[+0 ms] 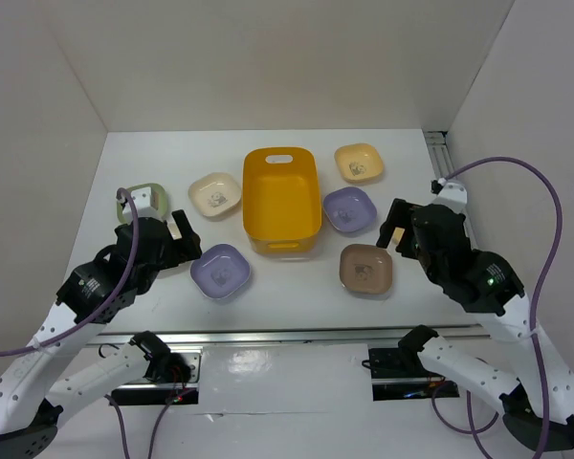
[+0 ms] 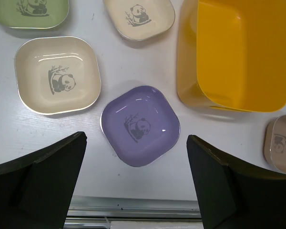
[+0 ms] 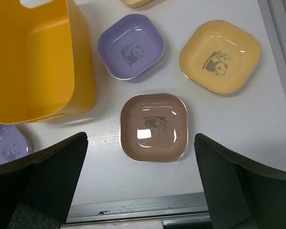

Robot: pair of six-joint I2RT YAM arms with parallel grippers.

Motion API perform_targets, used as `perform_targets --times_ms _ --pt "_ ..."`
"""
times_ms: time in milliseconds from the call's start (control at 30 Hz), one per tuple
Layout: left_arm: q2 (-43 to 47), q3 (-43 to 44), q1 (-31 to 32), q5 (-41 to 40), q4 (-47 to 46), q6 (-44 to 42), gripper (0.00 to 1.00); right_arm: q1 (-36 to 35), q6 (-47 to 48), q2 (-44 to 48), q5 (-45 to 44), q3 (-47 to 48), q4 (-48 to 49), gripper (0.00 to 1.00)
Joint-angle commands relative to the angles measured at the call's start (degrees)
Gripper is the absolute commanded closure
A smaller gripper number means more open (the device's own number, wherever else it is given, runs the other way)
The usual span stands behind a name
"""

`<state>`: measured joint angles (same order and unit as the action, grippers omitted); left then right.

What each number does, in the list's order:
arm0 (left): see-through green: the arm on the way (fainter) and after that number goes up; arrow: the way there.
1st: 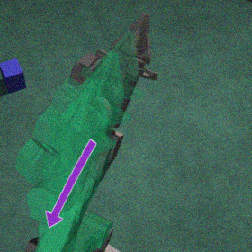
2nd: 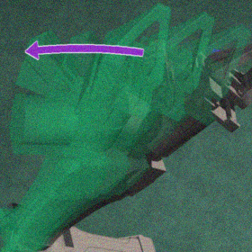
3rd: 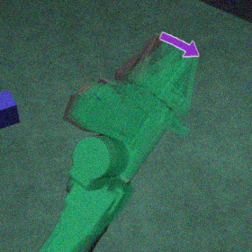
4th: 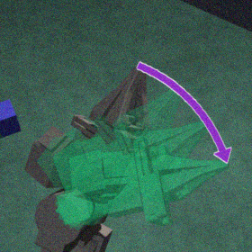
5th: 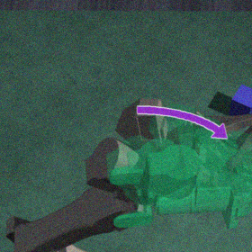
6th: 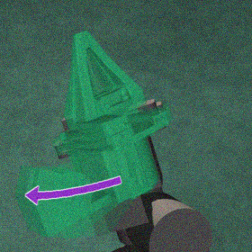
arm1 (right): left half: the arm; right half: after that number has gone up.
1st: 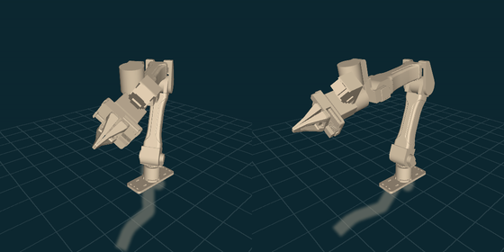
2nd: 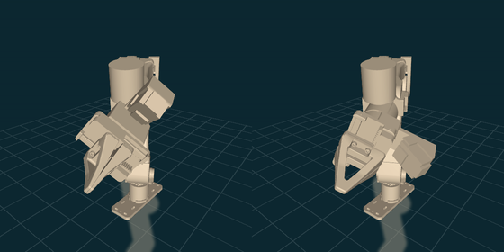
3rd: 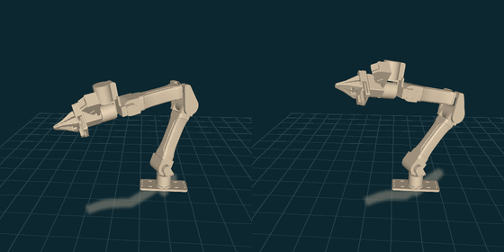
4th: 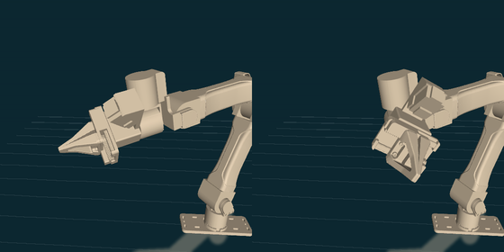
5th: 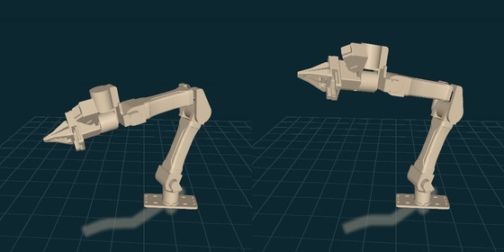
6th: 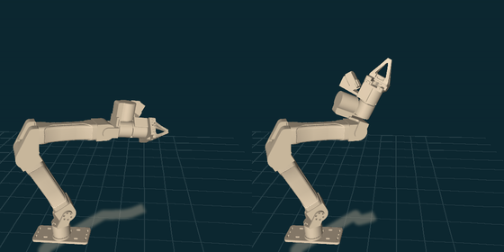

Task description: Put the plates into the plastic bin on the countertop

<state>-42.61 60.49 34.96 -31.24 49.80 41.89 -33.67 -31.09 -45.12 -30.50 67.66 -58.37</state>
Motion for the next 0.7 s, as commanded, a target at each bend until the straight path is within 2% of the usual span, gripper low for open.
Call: perform_targets --times_ms 0,167,200,300,367,433,533,667 --pt "0.4 0.1 -0.2 -0.2 -0.9 -1.4 0.0 -0.3 -2.9 0.0 -2.8 0.1 -1.1 0.0" --pt "0.4 -0.5 -0.2 0.3 -0.9 -1.4 0.0 -0.3 -7.7 1.5 -3.3 -6.4 4.7 0.0" --pt "0.4 -0.5 -0.2 0.8 -0.9 -2.0 0.0 -0.3 -8.9 2.1 -3.9 -8.3 8.5 0.0" --pt "0.4 -0.5 -0.2 1.4 -1.5 -2.5 0.0 -0.3 -13.2 3.3 -3.2 -16.7 14.4 0.0" --pt "0.4 -0.5 -0.2 1.9 -1.5 -3.0 0.0 -0.3 -17.7 2.6 -6.1 -22.6 18.6 0.0" --pt "0.4 -0.5 -0.2 2.5 -2.1 -3.0 0.0 -0.3 -18.9 0.1 -8.2 -25.4 21.3 0.0" --pt "0.4 -1.0 -0.2 3.0 -2.8 -3.7 0.0 0.4 -19.6 -8.2 -9.9 -29.1 25.4 0.0" --pt "0.4 -1.5 -0.2 4.1 -3.3 -4.8 0.0 3.3 -18.0 -19.5 -5.9 -32.2 32.4 0.0"
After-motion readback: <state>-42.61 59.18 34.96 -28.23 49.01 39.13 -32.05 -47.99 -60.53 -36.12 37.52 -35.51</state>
